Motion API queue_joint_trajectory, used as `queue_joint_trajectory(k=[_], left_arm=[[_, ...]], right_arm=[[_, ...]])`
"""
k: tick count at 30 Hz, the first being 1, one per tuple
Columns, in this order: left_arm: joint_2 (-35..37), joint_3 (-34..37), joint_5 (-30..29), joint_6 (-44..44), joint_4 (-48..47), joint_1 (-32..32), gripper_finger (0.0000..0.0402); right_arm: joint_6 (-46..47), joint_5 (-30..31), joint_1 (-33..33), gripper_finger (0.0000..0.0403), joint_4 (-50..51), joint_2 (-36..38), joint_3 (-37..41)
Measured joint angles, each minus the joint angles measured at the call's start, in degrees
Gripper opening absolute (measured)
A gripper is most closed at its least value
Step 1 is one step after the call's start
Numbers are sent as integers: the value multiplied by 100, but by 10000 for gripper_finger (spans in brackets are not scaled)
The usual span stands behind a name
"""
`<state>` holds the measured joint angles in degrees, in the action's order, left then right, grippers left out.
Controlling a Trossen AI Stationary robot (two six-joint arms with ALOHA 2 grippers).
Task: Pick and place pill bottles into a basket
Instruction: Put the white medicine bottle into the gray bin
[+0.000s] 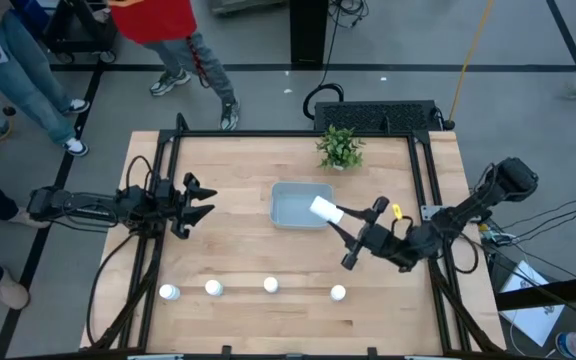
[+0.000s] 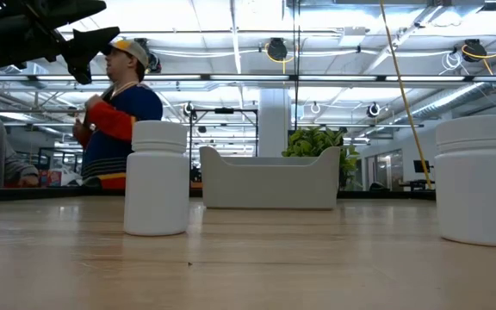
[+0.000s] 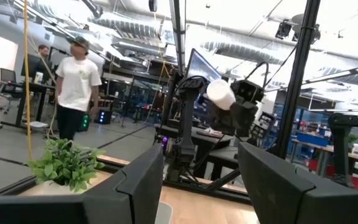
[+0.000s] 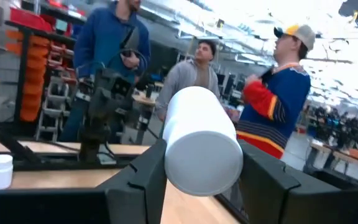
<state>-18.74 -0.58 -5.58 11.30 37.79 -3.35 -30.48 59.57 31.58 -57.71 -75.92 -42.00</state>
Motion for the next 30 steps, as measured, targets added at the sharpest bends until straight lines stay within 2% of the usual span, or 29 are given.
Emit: queue_joint_trajectory(k=[5,10,14,19,22,28,30], left_arm=[[0,0,0,1,-18,-1,214],[-1,0,4,3,-36,1,214],[0,0,9,3,-43,1,214],[-2,0,13,5,-104,0,214],[-2,0,13,7,-101,0,214],[-2,0,13,18,-101,1,214],[-2,0,11,18,-101,-1,214]], right_arm=[[351,-419,-614,151,536,-2,-68],[1251,-1175,-1250,151,1999,31,-572],[1785,-1317,-1657,151,3334,35,-1070],[2824,-2237,-2136,151,4898,35,-1622],[3256,-2493,-2374,151,5514,35,-1821],[4319,-3770,-2949,151,6722,-31,-2204],[4484,-3999,-3092,151,7113,-88,-2250]])
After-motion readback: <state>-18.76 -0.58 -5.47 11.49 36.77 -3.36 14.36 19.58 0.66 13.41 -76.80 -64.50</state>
